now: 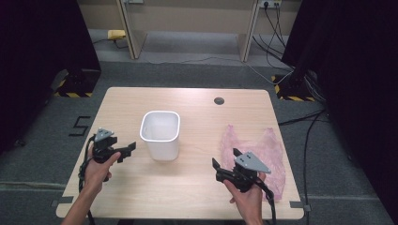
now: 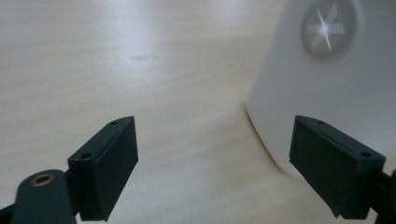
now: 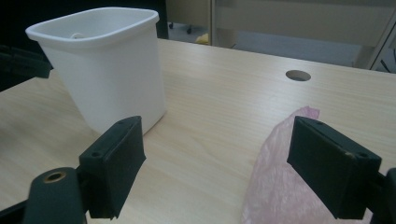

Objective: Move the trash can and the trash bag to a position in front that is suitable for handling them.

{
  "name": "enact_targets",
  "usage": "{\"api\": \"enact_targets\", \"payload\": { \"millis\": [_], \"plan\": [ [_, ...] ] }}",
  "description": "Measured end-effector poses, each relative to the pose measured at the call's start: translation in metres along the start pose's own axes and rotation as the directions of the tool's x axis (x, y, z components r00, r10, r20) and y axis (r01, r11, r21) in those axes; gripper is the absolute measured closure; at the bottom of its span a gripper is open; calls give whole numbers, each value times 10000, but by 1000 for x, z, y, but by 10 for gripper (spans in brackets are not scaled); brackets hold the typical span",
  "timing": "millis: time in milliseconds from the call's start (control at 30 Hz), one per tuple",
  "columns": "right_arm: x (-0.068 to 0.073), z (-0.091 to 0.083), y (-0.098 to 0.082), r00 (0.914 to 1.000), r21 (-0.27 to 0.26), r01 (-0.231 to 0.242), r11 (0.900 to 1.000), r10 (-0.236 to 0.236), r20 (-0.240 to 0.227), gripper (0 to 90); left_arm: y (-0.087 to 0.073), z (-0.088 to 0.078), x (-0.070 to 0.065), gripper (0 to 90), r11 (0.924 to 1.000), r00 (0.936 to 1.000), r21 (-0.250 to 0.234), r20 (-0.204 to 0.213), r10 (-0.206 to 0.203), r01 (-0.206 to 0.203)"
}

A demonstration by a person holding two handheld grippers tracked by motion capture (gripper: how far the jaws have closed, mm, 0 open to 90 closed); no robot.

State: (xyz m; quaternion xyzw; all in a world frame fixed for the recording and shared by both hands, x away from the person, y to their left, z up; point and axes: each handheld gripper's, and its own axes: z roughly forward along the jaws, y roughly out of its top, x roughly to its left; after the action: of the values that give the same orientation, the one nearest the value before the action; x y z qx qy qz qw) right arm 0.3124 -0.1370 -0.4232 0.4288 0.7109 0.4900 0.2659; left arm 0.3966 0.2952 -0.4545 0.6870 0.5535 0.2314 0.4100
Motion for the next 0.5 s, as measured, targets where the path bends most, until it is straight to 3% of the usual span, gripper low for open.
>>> {"api": "enact_targets", "payload": {
  "millis": [100, 133, 200, 333, 367, 400, 500],
  "plan": [
    [7, 17, 6, 9999, 279, 93, 9996, -94, 54, 191, 13, 15, 1, 152, 9996, 9995, -49, -157, -266, 265],
    [10, 29, 8, 9995, 618, 225, 9978, -238, 213, 191, 17, 23, 0, 155, 9997, 9993, -14, -290, -253, 252],
    [12, 36, 9, 9990, 809, 220, 9965, -250, 367, 191, 18, 29, -1, 155, 9998, 9992, 22, -338, -215, 215],
    [19, 68, 14, 9969, 1148, 44, 9934, -134, 777, 206, 20, 46, -4, 158, 9987, 9985, 189, -303, -466, 472],
    [19, 68, 14, 9969, 1148, 44, 9934, -134, 777, 206, 21, 51, -4, 158, 9986, 9985, 270, -296, -455, 463],
    [22, 82, 16, 9958, 1230, 66, 9924, -177, 894, 209, 21, 58, -5, 174, 9972, 9973, 283, -242, -686, 693],
    [25, 96, 17, 9946, 1344, -63, 9909, -77, 1032, 215, 21, 64, -5, 173, 9949, 9958, 429, -58, -909, 911]
  ]
}}
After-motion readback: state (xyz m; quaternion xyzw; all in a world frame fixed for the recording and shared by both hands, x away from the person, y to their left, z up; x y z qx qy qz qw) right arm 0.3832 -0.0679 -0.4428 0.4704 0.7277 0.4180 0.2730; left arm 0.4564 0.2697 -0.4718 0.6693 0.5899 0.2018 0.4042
